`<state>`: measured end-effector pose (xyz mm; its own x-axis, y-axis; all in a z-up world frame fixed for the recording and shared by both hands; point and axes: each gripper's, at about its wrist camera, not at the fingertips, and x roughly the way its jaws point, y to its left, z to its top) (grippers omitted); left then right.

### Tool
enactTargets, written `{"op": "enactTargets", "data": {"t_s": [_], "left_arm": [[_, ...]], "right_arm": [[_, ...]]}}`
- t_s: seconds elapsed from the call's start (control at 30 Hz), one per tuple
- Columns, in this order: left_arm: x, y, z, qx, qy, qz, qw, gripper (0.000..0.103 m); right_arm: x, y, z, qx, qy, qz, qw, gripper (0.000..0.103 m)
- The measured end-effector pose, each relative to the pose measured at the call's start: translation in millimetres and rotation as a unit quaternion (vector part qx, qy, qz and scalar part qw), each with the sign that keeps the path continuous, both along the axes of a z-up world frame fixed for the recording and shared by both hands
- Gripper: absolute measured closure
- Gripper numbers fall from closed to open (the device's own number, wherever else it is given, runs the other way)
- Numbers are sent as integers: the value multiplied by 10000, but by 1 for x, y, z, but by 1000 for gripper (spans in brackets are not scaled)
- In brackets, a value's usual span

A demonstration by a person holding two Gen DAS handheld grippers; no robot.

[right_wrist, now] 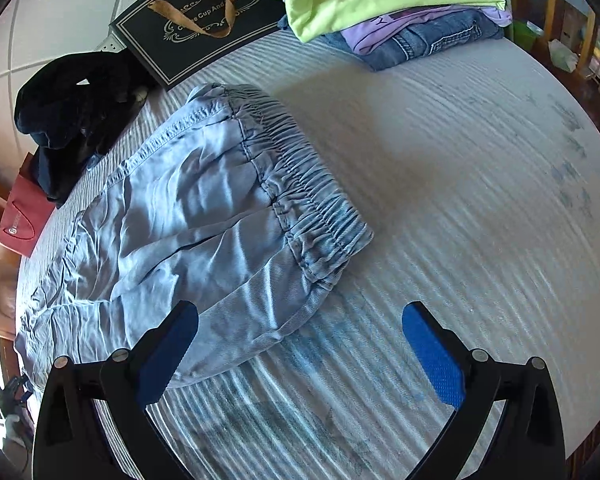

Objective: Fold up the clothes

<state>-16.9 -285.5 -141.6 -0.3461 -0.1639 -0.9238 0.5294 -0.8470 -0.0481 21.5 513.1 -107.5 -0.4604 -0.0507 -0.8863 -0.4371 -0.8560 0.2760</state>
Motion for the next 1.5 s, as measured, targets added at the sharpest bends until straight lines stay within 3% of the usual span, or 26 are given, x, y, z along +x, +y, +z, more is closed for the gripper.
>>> {"op": "enactTargets", "data": {"t_s": [0.2,0.33,0.5,0.63,0.7,0.73,0.77,0.8,1.2,1.3,1.37,1.4,1.5], "left_arm": [[-7,2,0,-25,98,0,9999,27],[-14,7,2,9,194,-281,9994,45],[-17,5,4,71,285,-370,9989,46],[-15,6,6,251,322,-540,9977,75],[-13,5,8,305,340,-496,9977,74],[-12,4,8,328,334,-433,9980,63],[-11,2,8,346,315,-360,9983,42],[-10,1,8,342,322,-322,9984,36],[-16,3,4,69,125,-393,9991,35],[-16,21,9,-509,-113,-725,9960,34],[-13,37,15,-968,-323,-825,9913,23],[-11,45,20,-1071,-310,-843,9902,23],[-3,77,35,-1072,-76,-941,9897,23]], "right_arm": [[-19,-8,-6,59,-12,53,10000,0],[-27,-21,-4,275,3,194,9994,0],[-35,-38,-1,432,-41,471,9979,0],[-37,-42,-10,544,-281,571,9965,0],[-34,-39,-14,468,-334,530,9969,0],[-32,-37,-16,426,-339,524,9971,0],[-30,-37,-17,418,-351,533,9971,0],[-29,-37,-18,424,-367,545,9969,0],[-10,-11,-12,314,-280,217,9989,0],[-13,-18,0,469,-185,489,9975,0],[-21,-23,9,647,-95,845,9943,1],[-26,-25,13,702,-60,1024,9922,3],[-45,-20,21,831,29,1458,9858,36]]}}
